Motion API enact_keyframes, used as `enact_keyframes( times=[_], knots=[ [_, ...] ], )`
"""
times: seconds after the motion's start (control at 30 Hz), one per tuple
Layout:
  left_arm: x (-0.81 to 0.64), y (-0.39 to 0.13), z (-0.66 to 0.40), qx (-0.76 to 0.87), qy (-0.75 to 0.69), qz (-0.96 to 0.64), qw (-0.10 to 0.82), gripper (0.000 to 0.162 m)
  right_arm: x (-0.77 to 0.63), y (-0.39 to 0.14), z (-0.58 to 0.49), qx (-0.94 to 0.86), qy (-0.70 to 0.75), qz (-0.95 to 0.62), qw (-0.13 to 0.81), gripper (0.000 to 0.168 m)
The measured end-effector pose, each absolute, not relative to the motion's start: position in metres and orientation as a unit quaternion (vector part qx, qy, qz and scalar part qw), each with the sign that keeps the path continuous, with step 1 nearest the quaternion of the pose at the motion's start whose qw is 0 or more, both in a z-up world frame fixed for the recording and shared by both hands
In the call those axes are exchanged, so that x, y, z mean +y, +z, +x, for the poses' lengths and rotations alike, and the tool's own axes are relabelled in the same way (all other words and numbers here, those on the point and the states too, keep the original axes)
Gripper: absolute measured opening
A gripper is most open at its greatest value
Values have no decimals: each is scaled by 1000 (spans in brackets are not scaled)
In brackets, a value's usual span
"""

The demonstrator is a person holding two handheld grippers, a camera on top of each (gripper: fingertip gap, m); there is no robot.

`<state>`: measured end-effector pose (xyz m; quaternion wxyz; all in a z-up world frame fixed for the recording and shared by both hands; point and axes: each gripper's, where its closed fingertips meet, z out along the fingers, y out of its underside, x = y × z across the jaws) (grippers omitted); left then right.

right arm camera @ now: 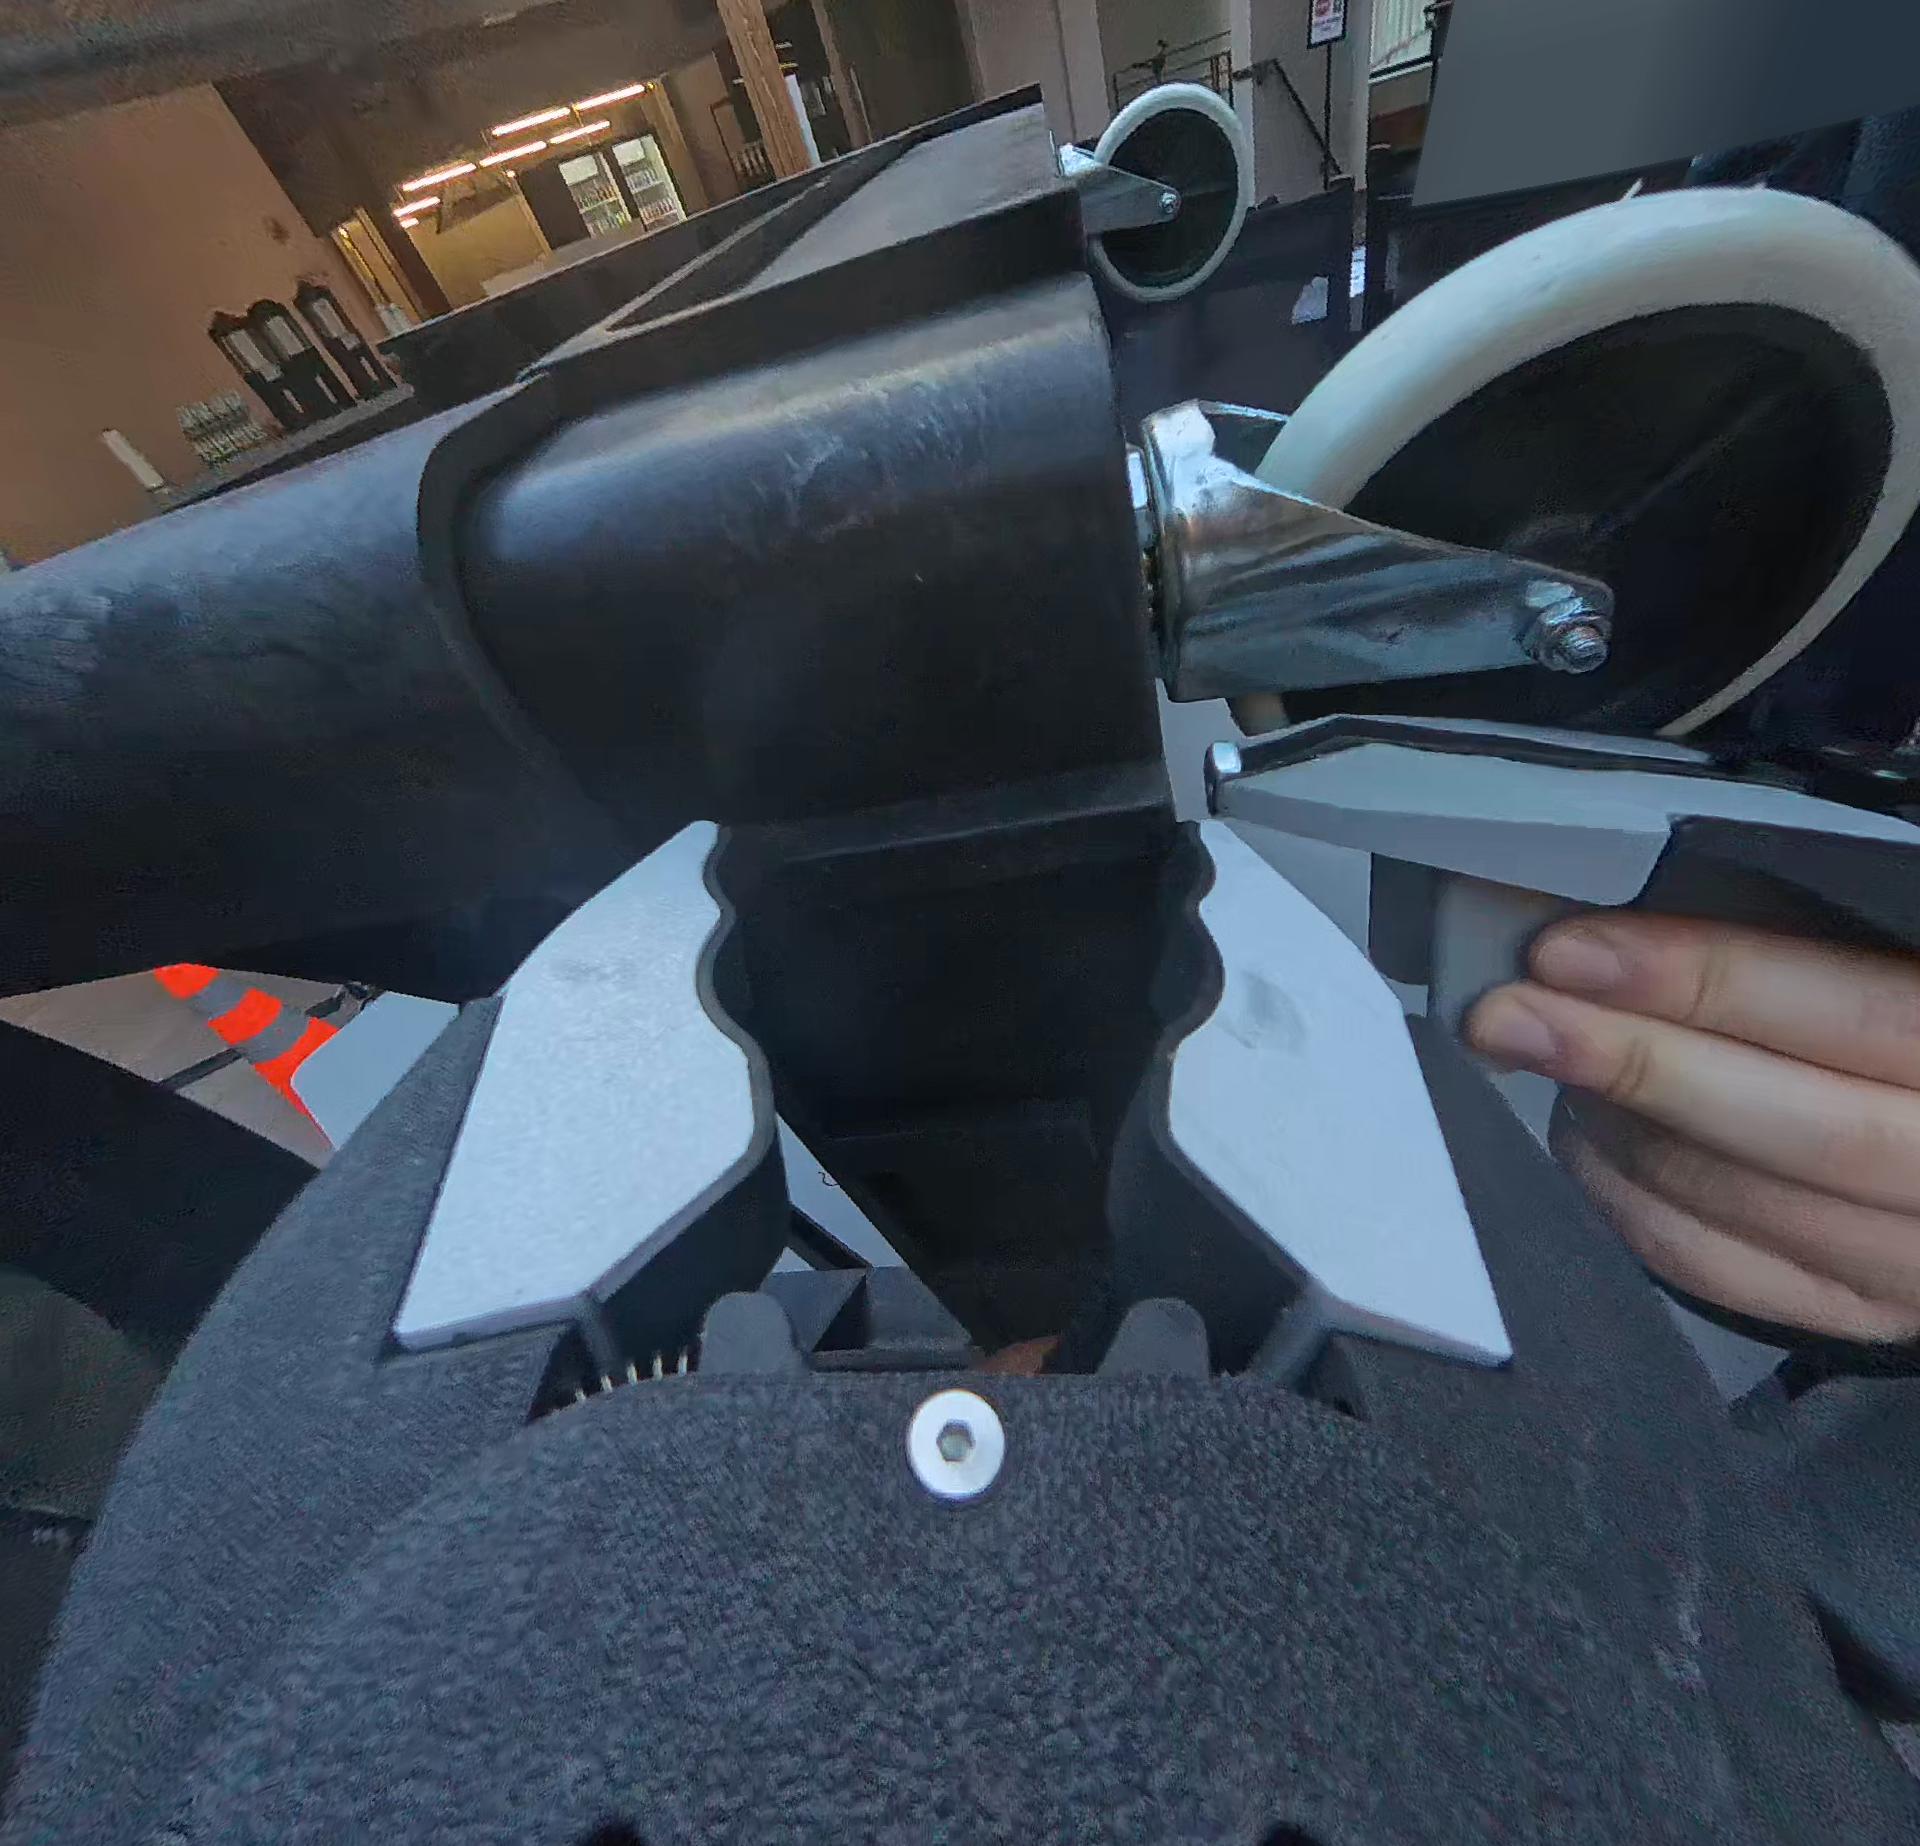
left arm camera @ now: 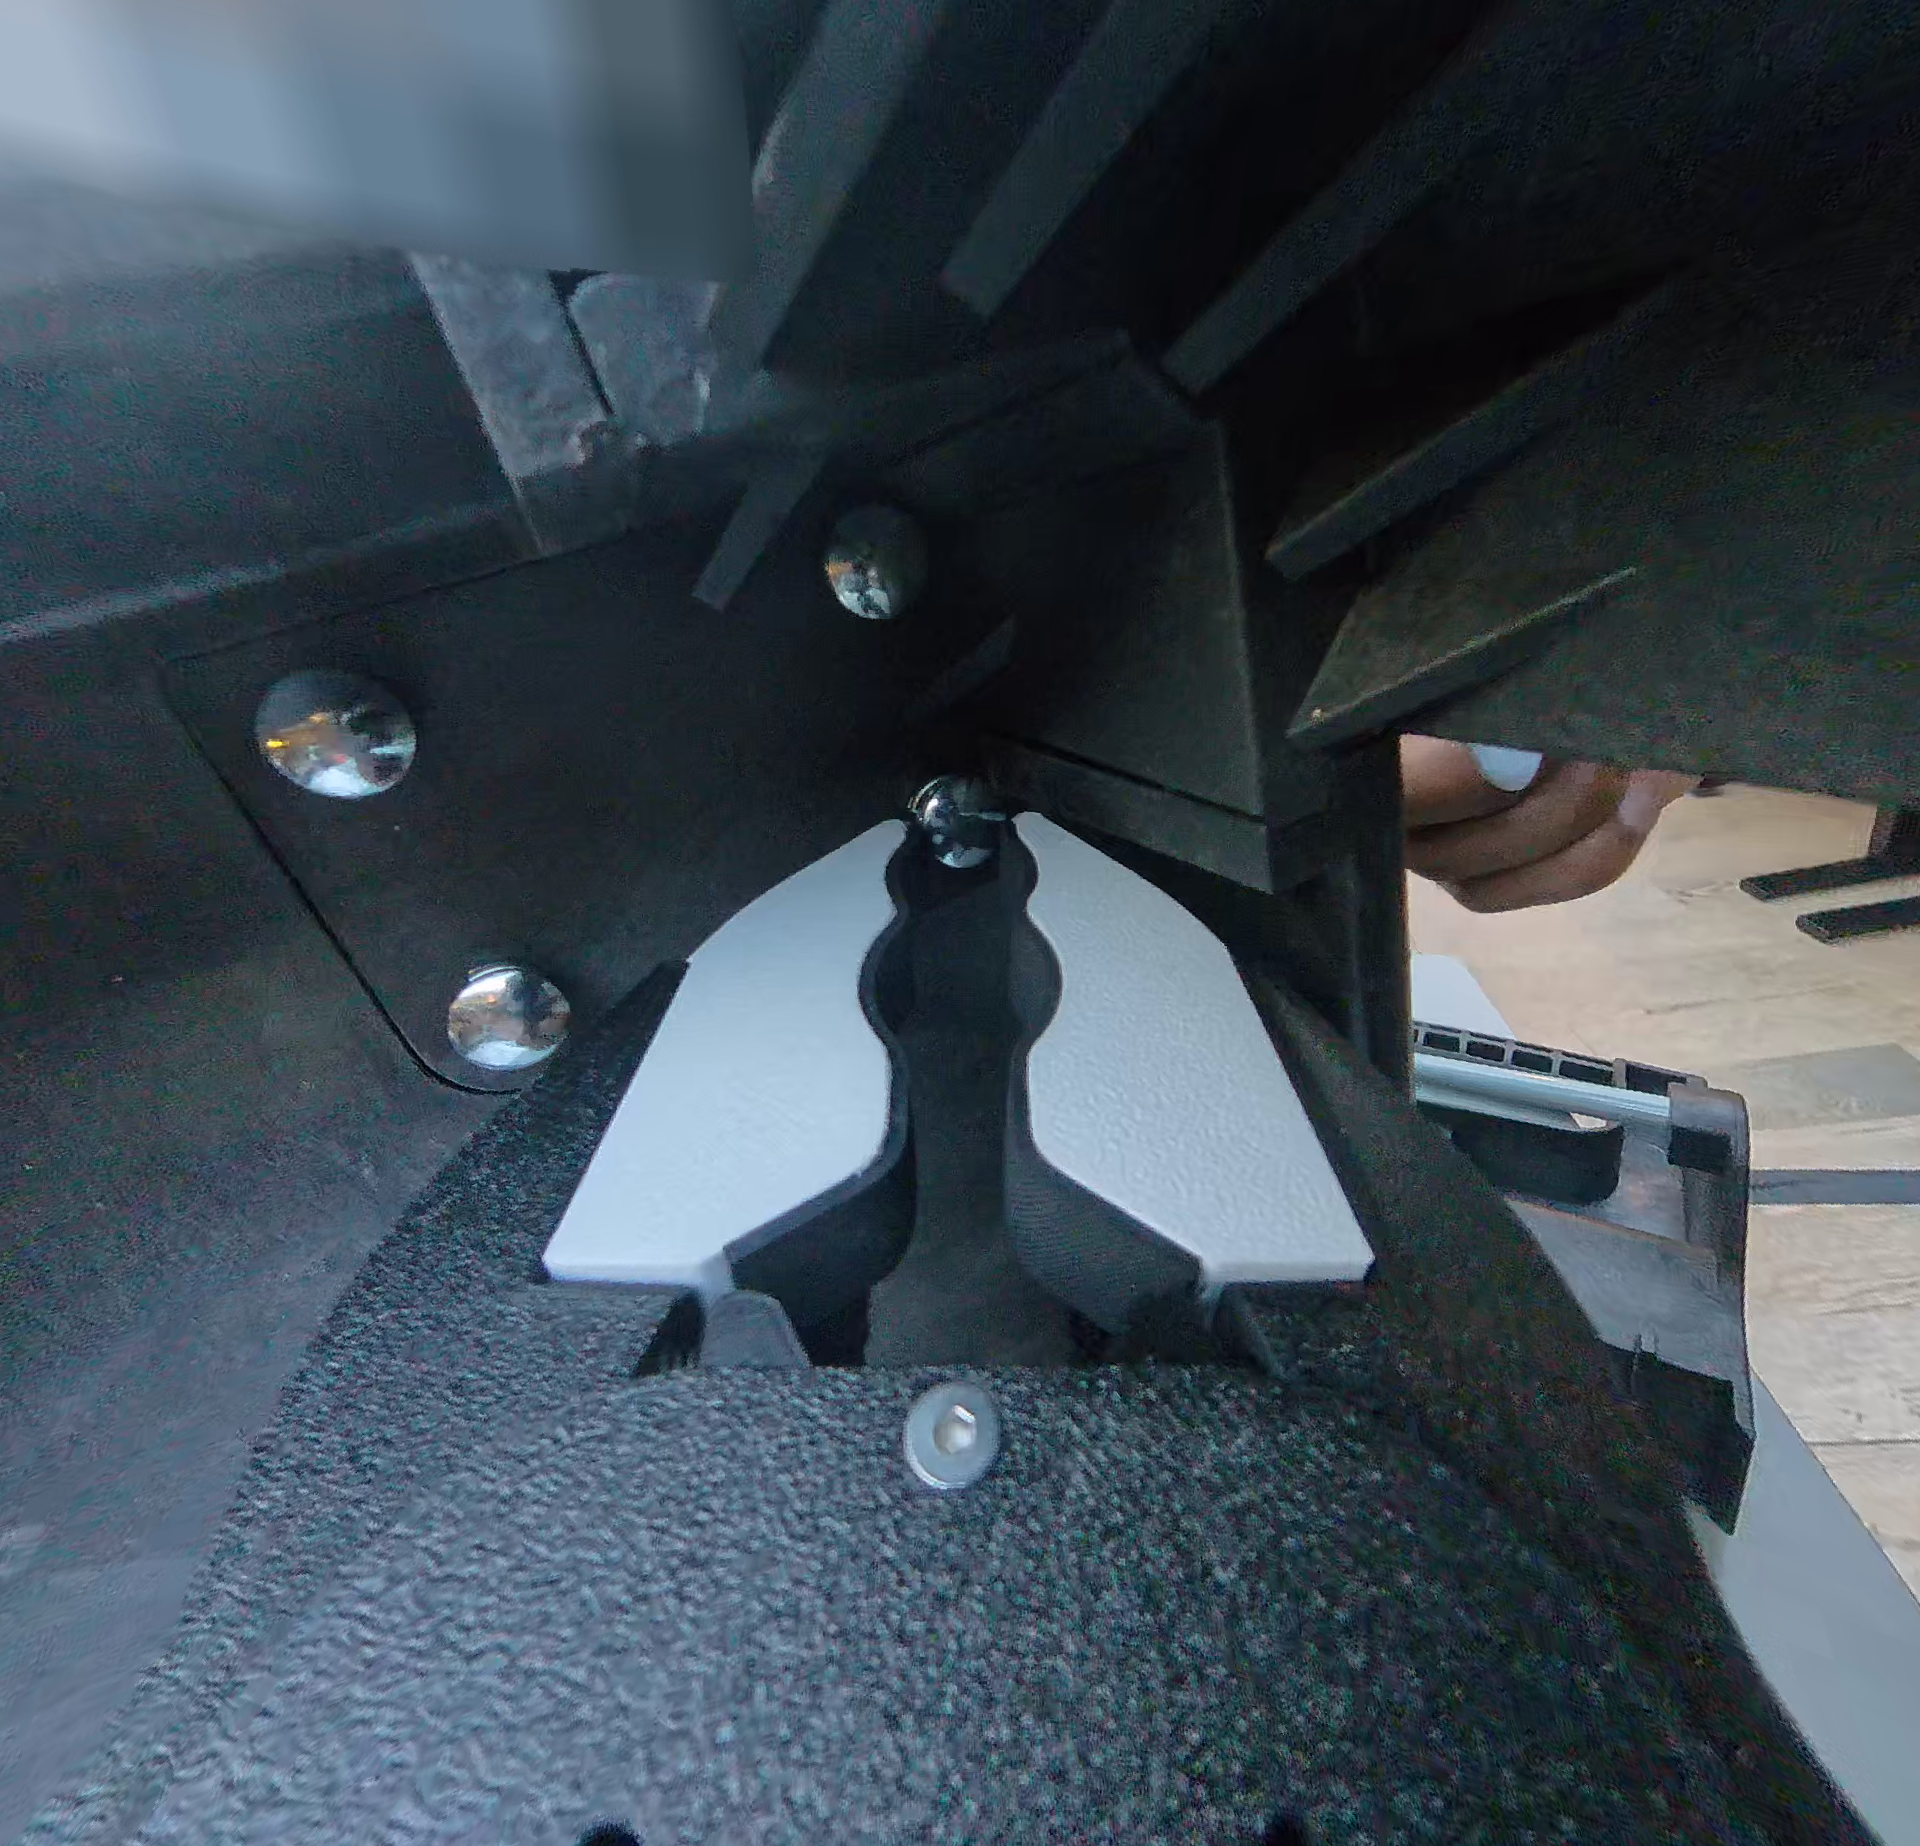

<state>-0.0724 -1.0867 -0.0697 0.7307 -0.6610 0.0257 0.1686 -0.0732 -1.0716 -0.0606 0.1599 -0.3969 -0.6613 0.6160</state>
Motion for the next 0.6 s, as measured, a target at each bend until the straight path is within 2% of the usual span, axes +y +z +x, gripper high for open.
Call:
enact_keyframes(
  times=[0.33, 0.4, 0.47, 0.6],
  knots=[
    [-1087, -70, -72, 29, 175, -656, 734, 14, -1073, -61, -73, -678, 584, -414, 168, 86],
    [-1087, -70, -72, 28, 176, -654, 736, 14, -1068, -58, -73, -674, 577, -414, 203, 79],
    [-1087, -70, -72, 33, 178, -651, 737, 14, -1058, -47, -68, -674, 564, -399, 260, 66],
    [-1087, -70, -72, 43, 180, -651, 736, 14, -1061, -8, -46, -704, 547, -317, 323, 66]
  ],
)
